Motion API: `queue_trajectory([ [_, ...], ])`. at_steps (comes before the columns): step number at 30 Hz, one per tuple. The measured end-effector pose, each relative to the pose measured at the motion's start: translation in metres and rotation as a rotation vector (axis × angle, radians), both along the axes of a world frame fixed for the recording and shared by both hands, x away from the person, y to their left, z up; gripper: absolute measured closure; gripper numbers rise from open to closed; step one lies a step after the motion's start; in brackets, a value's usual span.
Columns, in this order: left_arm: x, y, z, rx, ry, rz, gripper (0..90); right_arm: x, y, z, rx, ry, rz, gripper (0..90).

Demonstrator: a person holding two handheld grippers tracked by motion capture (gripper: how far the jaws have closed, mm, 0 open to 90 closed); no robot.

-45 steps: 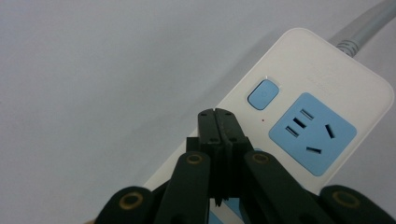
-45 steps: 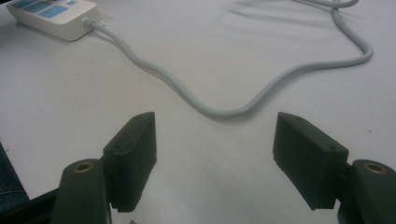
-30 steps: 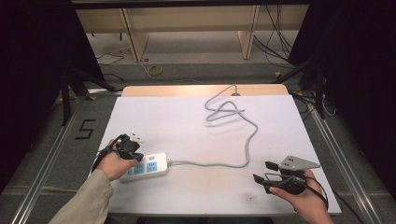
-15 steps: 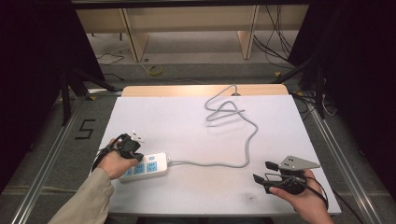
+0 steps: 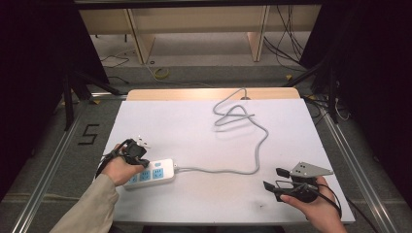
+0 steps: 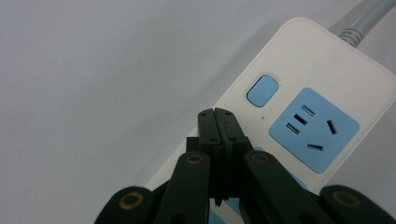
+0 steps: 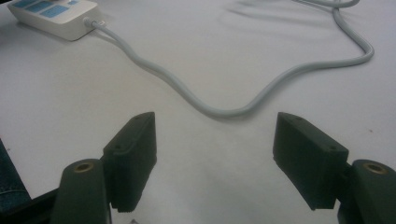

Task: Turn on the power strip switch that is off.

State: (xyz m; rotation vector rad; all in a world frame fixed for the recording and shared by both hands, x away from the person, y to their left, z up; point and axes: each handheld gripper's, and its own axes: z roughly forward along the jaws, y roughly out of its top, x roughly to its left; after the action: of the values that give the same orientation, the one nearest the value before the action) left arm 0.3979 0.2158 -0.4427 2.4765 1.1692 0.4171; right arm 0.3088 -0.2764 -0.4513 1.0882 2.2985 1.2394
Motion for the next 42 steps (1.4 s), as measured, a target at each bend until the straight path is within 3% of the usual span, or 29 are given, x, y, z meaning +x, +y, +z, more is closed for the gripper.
queue_trajectory([
  [16, -0.0007, -0.0028, -0.0011, 0.026, -0.009, -0.004, 90.0, -0.0004, 0.0003, 0.0004, -0.003, -0.002, 0.003, 30.9],
  [31, -0.0008, 0.0003, -0.0017, -0.010, -0.007, 0.008, 90.0, -0.0005, 0.0005, 0.0003, -0.002, 0.000, 0.004, 30.8],
  [37, -0.0013, -0.0002, -0.0012, 0.004, -0.010, -0.006, 90.0, -0.0004, 0.0005, 0.0002, -0.003, 0.001, 0.003, 30.8],
  [42, -0.0012, 0.0012, -0.0014, -0.008, -0.011, -0.002, 90.0, -0.0001, 0.0003, 0.0002, -0.005, 0.001, 0.004, 30.8],
])
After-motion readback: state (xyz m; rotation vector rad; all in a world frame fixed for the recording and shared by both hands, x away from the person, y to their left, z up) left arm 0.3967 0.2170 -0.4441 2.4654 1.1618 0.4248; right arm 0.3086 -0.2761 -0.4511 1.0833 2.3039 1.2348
